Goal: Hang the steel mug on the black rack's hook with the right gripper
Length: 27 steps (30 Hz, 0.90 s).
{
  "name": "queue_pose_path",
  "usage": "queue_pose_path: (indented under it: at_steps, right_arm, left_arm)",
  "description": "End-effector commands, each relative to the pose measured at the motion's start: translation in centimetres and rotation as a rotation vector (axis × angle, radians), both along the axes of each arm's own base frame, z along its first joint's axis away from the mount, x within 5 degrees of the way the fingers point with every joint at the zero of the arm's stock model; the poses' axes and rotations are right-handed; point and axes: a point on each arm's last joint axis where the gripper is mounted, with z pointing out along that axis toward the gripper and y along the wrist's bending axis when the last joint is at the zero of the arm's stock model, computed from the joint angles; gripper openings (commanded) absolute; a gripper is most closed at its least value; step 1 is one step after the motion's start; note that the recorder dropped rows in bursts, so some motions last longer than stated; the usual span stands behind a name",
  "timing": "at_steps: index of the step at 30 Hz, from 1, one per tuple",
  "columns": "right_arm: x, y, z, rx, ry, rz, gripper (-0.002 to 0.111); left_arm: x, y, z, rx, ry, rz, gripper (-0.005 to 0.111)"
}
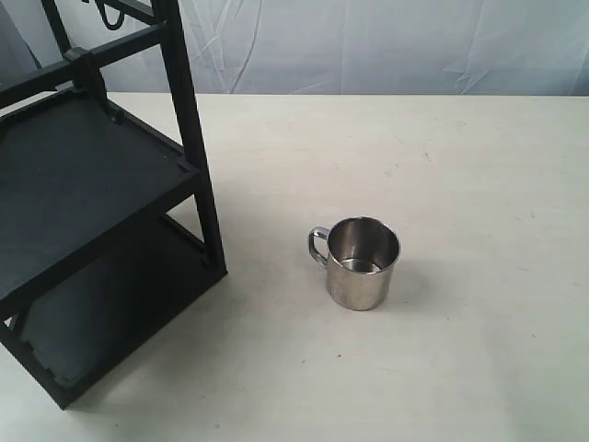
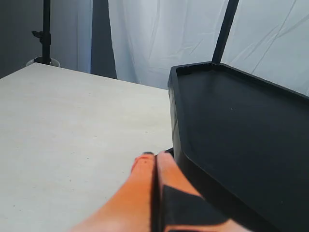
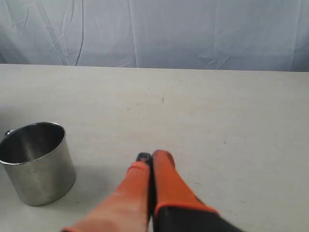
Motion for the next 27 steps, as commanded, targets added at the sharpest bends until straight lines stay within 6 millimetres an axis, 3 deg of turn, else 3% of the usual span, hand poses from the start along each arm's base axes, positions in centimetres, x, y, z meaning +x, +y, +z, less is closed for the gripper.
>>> queue_pose_path:
  at_steps: [1, 5, 9, 13, 17, 20, 22, 26, 27]
  right_arm:
    - [0.0, 0.0, 0.0, 0.002, -0.012, -0.006, 0.000]
    - [0.1, 0.0, 1.1, 0.094, -0.119, -0.015, 0.000]
    - [0.1, -0.5, 3.5, 0.610, -0.294, -0.073, 0.000]
    - [0.1, -1.1, 4.0, 0.944, -0.308, -0.120, 0.000]
    - [0.1, -1.0, 4.2, 0.937, -0.300, -0.111, 0.000]
    - [0.2, -0.5, 6.3, 0.861, -0.261, -0.077, -0.001]
    - [1.0, 0.0, 8.0, 0.717, -0.208, -0.062, -0.001]
    - [4.9, 1.3, 11.6, 0.432, 0.001, -0.029, -0.001]
    - [8.0, 1.9, 13.2, 0.266, 0.152, -0.013, -0.001]
  left_arm:
    - [0.0, 0.0, 0.1, -0.005, -0.015, 0.004, 0.002]
    - [0.0, 0.0, 0.1, -0.023, -0.019, 0.003, 0.002]
    - [0.0, 0.0, 0.2, -0.043, -0.024, 0.001, 0.002]
    - [0.0, 0.0, 0.2, -0.043, -0.024, 0.001, 0.002]
    - [0.0, 0.0, 0.2, -0.043, -0.024, 0.001, 0.002]
    - [0.0, 0.0, 0.2, -0.043, -0.024, 0.001, 0.002]
    - [0.0, 0.0, 0.2, -0.043, -0.024, 0.001, 0.002]
    - [0.0, 0.0, 0.2, -0.043, -0.024, 0.001, 0.002]
    - [0.0, 0.0, 0.2, -0.043, -0.024, 0.001, 0.002]
